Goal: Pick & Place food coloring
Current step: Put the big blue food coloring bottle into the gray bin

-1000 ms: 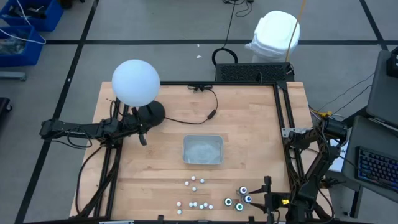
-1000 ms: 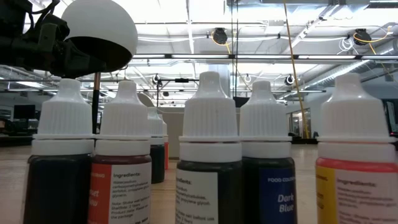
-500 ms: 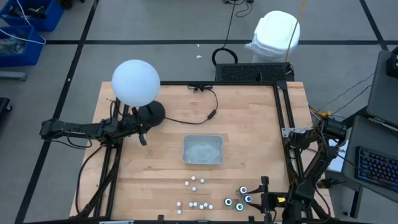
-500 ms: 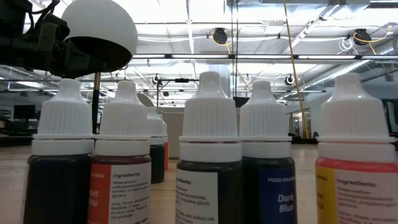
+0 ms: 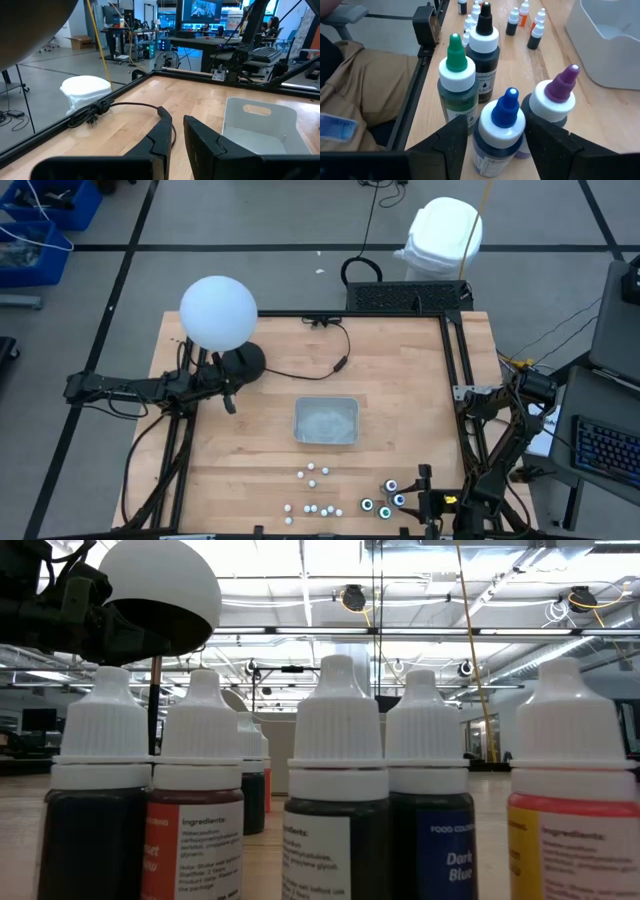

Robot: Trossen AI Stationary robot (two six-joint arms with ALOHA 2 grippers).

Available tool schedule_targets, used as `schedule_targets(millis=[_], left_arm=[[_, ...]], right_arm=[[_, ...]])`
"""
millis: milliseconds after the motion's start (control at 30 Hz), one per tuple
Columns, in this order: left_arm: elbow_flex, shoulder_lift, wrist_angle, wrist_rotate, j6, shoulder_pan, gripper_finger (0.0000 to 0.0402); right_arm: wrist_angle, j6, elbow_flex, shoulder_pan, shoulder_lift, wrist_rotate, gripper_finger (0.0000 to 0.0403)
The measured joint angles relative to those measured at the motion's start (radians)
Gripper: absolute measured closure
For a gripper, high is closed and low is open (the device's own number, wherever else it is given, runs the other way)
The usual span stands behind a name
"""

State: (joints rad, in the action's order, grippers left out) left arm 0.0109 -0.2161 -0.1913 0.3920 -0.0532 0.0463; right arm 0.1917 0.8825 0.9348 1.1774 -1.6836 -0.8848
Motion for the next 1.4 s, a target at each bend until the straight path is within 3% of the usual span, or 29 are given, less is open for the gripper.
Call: schedule_targets(millis=[333,533,733,900,1067,1133,1233,1400], left_arm=[[0.0,0.0,0.0,0.0,0.006,0.0,0.0346],[0.0,0.0,0.0,0.0,0.006,0.0,0.0346],[0.0,0.0,0.0,0.001,0.006,0.0,0.0346],[0.0,0.0,-0.001,0.001,0.006,0.0,0.0346],[0.0,0.0,-0.002,0.001,0.004,0.0,0.0346],[0.0,0.0,-0.001,0.0,0.003,0.0,0.0346],[0.0,0.0,-0.001,0.0,0.003,0.0,0.0346],[0.0,0.0,-0.001,0.0,0.003,0.0,0.0346]], right_arm=[[0.0,-0.008,0.0,0.002,0.0,0.0,0.0297],[0.003,-0.035,0.0,0.023,0.039,0.031,0.0298],[0.034,-0.153,0.0,0.036,0.208,0.075,0.0298],[0.085,-0.353,0.0,0.002,0.421,0.073,0.0298],[0.032,-0.665,0.001,-0.11,0.638,-0.026,0.0298],[0.026,-0.769,0.001,-0.193,0.7,-0.014,0.0298],[0.017,-0.884,0.001,-0.364,0.735,0.107,0.0298],[-0.084,-0.974,0.001,-0.684,0.664,0.426,0.0298]])
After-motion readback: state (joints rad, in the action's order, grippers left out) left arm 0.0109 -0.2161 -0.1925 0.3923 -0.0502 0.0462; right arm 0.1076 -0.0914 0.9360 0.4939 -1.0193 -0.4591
